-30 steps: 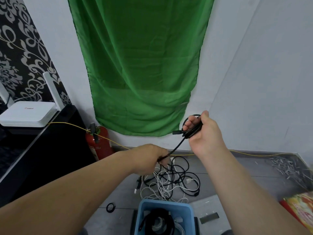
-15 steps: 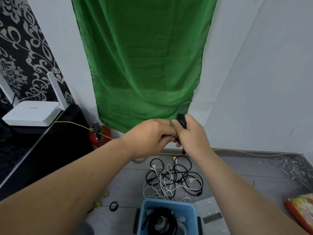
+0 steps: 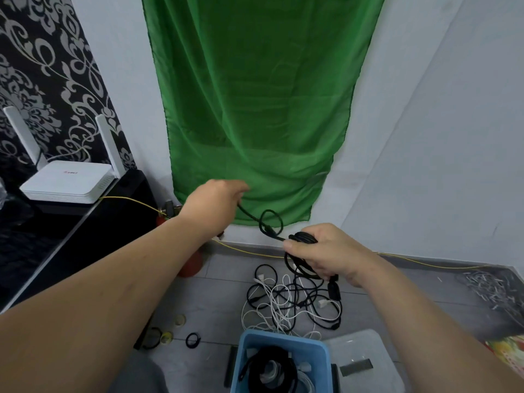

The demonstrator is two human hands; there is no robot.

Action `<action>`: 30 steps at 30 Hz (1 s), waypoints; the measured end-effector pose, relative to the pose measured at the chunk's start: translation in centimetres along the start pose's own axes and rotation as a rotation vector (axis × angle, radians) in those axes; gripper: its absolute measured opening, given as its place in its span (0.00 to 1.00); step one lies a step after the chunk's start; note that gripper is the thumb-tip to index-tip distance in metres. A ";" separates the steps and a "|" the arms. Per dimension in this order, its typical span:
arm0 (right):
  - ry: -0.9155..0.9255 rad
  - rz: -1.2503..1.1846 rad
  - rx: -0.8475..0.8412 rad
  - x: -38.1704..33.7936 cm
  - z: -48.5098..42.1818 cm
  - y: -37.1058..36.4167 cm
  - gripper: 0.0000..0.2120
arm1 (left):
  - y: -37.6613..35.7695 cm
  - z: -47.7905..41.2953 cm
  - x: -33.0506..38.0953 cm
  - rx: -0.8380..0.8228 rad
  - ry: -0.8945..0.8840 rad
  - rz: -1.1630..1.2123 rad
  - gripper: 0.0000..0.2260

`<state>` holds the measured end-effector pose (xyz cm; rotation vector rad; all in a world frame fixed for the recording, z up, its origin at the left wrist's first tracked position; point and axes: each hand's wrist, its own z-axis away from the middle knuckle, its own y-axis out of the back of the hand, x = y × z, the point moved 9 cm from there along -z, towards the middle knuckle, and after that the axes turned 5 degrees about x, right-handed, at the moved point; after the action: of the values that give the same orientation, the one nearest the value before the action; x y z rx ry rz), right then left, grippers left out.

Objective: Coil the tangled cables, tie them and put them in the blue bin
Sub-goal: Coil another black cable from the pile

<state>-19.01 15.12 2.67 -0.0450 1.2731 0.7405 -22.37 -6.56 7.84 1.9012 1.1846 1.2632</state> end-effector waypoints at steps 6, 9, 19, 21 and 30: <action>-0.043 -0.323 0.044 0.7 0.3 1.6 0.20 | -2.8 1.8 -2.1 -0.310 0.151 -0.286 0.18; -0.061 -0.386 0.044 0.1 0.1 1.1 0.19 | -3.3 1.8 2.6 -0.293 -0.006 -0.082 0.25; -0.134 -0.575 0.104 0.0 -0.4 1.0 0.19 | -5.7 3.5 6.9 -0.452 0.175 0.579 0.13; -0.148 -0.527 0.125 0.3 -0.3 1.5 0.19 | -5.1 3.1 6.6 -0.437 0.107 0.570 0.06; -0.204 -0.317 0.143 1.5 0.4 3.0 0.24 | -3.9 2.0 3.7 -0.409 -0.031 0.311 0.13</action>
<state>-20.13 18.28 2.57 -0.0523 1.0883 0.3697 -21.39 -1.42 5.41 1.8256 0.5665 1.4961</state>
